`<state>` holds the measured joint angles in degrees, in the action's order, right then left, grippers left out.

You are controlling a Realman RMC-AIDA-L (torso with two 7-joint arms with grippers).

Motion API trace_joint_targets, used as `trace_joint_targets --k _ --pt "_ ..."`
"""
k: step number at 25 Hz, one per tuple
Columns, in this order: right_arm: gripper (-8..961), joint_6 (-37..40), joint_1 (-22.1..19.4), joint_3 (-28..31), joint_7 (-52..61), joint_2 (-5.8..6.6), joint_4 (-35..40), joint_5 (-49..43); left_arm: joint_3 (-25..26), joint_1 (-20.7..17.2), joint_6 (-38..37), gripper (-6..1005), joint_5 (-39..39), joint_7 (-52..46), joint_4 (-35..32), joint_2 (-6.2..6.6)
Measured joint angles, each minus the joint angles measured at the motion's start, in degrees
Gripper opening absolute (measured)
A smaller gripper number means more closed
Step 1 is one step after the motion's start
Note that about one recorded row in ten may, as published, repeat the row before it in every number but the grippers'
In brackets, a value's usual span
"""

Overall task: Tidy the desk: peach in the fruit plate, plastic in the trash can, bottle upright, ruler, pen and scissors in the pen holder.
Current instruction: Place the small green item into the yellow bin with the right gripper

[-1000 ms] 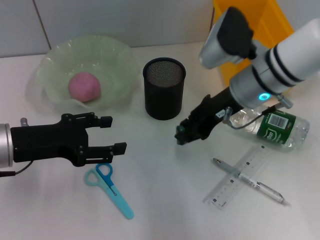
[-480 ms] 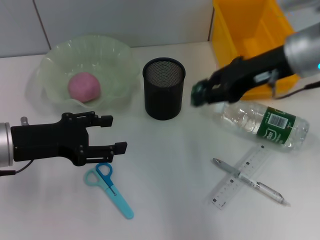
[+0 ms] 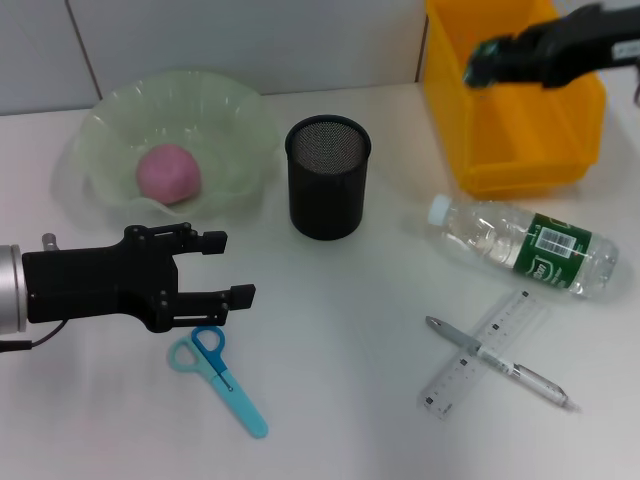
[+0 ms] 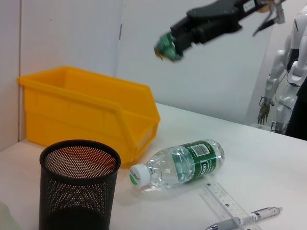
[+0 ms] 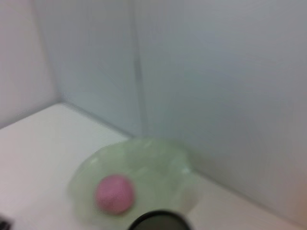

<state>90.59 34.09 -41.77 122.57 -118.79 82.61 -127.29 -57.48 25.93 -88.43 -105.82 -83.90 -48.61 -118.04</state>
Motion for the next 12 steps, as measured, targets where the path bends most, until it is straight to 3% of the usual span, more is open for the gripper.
trace_joint_targets --k 12 --pt "342 -14.04 -0.53 1.39 2.72 0.0 -2.91 -10.31 0.0 0.31 -0.17 797 0.0 -0.13 0.17 -0.09"
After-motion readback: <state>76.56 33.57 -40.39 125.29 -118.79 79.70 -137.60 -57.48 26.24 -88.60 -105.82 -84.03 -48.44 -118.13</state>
